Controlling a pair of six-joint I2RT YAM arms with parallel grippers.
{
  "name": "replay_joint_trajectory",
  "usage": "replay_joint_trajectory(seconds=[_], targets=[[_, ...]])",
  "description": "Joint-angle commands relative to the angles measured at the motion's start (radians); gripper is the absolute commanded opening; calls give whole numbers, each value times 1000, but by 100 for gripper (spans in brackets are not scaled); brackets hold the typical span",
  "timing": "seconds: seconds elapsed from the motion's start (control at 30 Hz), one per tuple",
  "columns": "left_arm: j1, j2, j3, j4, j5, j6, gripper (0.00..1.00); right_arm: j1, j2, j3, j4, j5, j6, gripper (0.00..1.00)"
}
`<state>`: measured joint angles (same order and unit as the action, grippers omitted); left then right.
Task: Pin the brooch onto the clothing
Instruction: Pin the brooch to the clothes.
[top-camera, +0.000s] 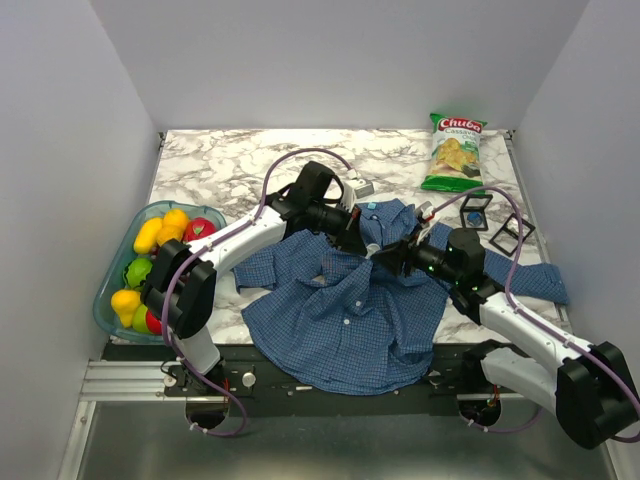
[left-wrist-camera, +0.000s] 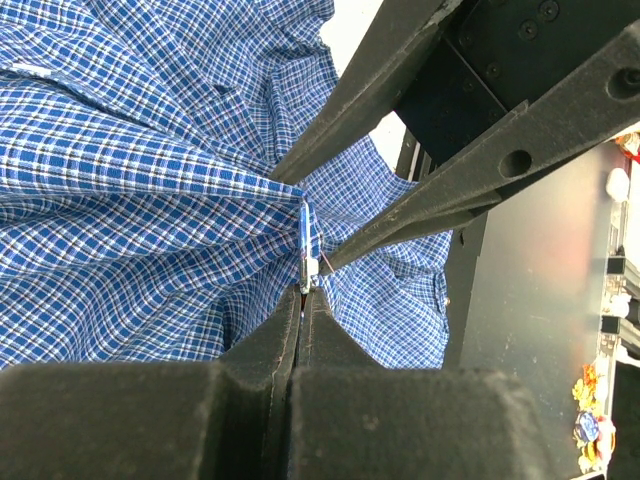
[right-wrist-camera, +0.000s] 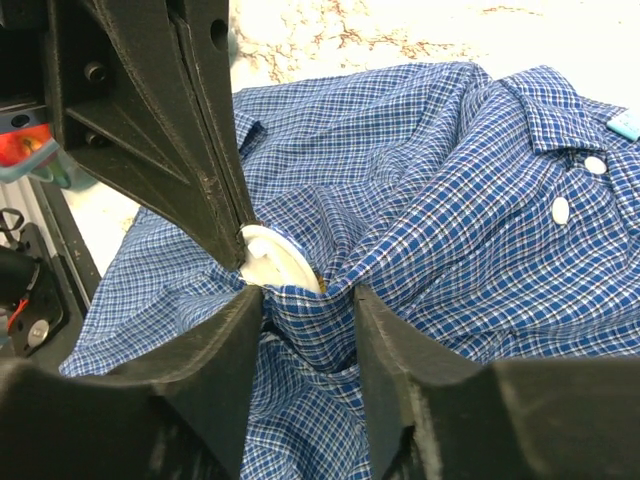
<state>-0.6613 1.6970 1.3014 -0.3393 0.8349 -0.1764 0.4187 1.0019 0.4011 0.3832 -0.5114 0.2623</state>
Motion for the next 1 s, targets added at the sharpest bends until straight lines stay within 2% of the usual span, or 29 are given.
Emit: replay_joint_trajectory(seconds=[0.0, 0.97], targets=[[2, 0, 29, -4, 53, 3, 0, -4, 0, 15, 45, -6, 2, 48], [-18, 13, 30, -9, 69, 11, 0, -4, 87, 73, 23, 71, 77, 31]])
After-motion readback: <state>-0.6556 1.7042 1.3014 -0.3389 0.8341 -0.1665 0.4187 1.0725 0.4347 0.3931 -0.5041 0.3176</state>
